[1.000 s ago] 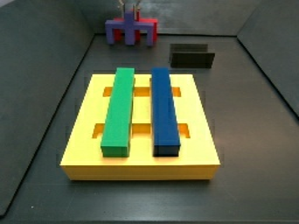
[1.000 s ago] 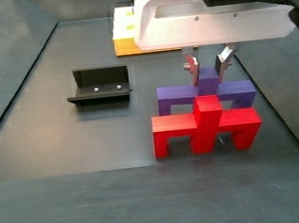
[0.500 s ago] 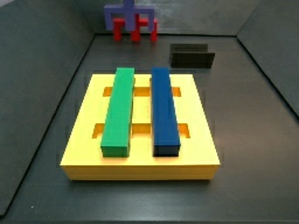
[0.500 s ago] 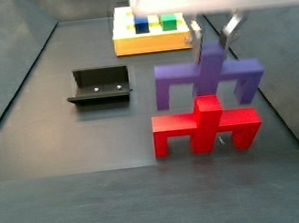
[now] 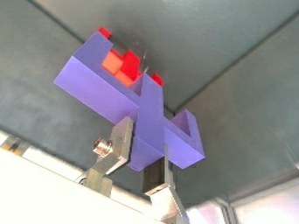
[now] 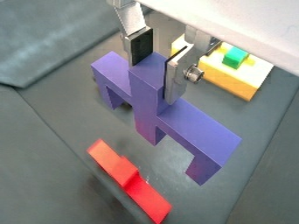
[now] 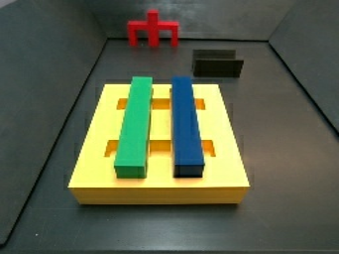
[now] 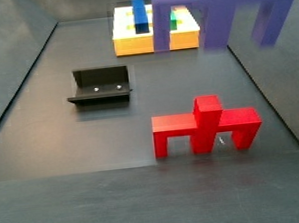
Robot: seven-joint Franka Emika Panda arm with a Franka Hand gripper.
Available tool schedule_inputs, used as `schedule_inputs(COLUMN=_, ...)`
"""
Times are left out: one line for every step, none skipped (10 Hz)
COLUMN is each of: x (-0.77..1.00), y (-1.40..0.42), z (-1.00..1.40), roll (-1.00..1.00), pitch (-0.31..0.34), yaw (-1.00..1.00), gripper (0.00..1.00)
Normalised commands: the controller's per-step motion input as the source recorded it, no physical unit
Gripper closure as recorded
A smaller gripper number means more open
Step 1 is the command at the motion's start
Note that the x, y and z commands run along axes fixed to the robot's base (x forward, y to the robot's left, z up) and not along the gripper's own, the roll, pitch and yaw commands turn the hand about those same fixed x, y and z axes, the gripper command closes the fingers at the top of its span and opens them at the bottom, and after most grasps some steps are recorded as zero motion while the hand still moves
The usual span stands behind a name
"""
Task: Pick up the purple object. Move up. Move to above the board. Insert the purple object.
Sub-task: Move to above the board.
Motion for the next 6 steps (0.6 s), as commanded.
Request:
schedule_inputs(x=0.04, y=0.01, z=0.47, roll=-0.01, pitch=0.094, yaw=0.0, gripper=1.0)
schedule_inputs(x=0.21, y=-1.4, z=0.15, roll=-0.03, pitch=0.281, yaw=0.06, gripper=1.0)
schedule_inputs(x=0.21, y=-1.4, z=0.15, roll=-0.02, pitch=0.272, yaw=0.06, gripper=1.0)
schedule_inputs(x=0.21, y=-1.4, z=0.15, roll=0.02, pitch=0.22, yaw=0.05, gripper=1.0)
schedule_inputs(x=0.21, y=-1.4, z=0.16, roll=-0.03, pitch=0.133, yaw=0.02, gripper=1.0)
schedule_inputs(x=0.22, y=-1.4, z=0.16, roll=-0.02, pitch=0.103, yaw=0.02, gripper=1.0)
